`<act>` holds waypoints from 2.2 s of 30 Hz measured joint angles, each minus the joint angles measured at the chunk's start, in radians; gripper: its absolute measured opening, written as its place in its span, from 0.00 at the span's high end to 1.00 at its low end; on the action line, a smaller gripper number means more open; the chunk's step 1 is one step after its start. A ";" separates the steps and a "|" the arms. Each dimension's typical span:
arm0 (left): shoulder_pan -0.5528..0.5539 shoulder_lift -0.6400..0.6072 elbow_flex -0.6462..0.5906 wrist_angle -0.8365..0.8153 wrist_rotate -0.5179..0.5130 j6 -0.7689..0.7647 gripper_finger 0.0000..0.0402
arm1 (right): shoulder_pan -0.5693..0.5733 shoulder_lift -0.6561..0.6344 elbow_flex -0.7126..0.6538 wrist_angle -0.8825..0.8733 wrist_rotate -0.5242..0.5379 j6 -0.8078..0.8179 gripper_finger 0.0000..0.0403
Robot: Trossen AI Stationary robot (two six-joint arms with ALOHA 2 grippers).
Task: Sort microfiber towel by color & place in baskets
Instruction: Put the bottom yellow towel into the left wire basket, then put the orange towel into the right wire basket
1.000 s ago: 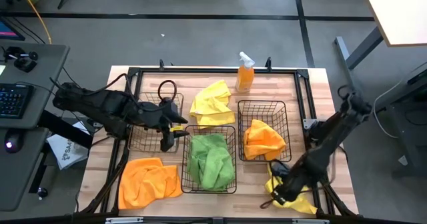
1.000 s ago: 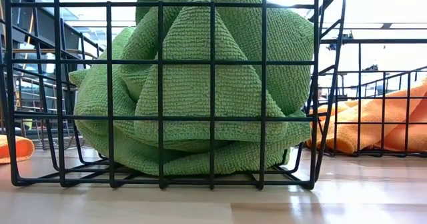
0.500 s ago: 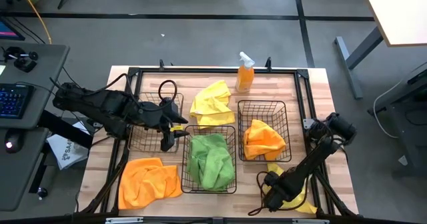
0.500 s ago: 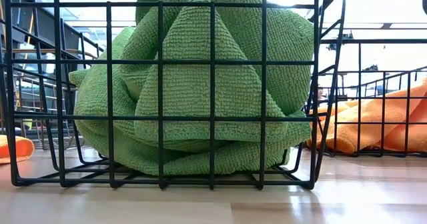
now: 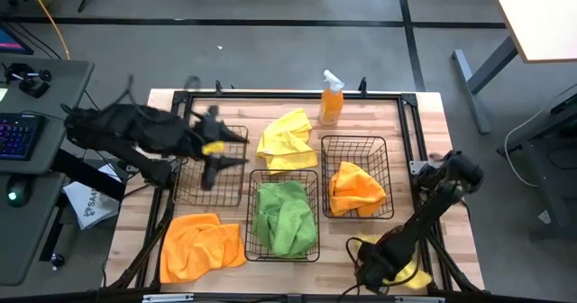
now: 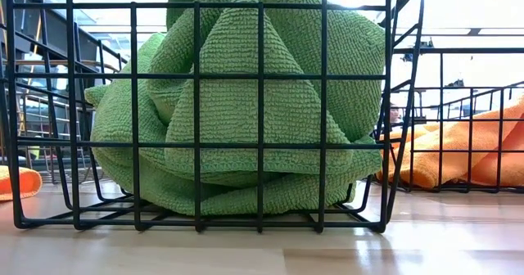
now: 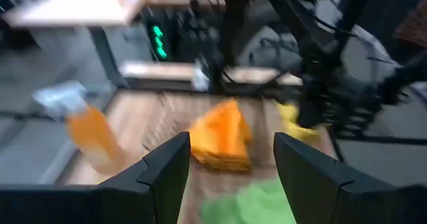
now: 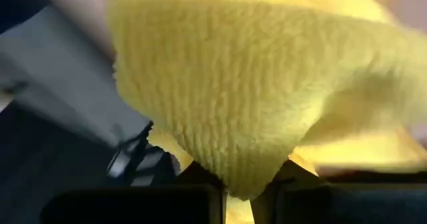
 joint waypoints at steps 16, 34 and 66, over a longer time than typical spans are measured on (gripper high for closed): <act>-0.002 -0.120 0.036 -0.186 -0.226 -0.007 0.49 | -0.408 -0.269 0.474 -0.057 0.612 -0.785 0.99; -0.053 -0.150 0.036 -0.225 -0.258 -0.131 0.49 | -0.809 0.241 0.475 1.262 0.340 -1.148 1.00; -0.053 -0.118 0.036 -0.241 -0.295 -0.139 0.49 | -0.858 0.372 1.122 -0.229 0.441 -1.437 0.20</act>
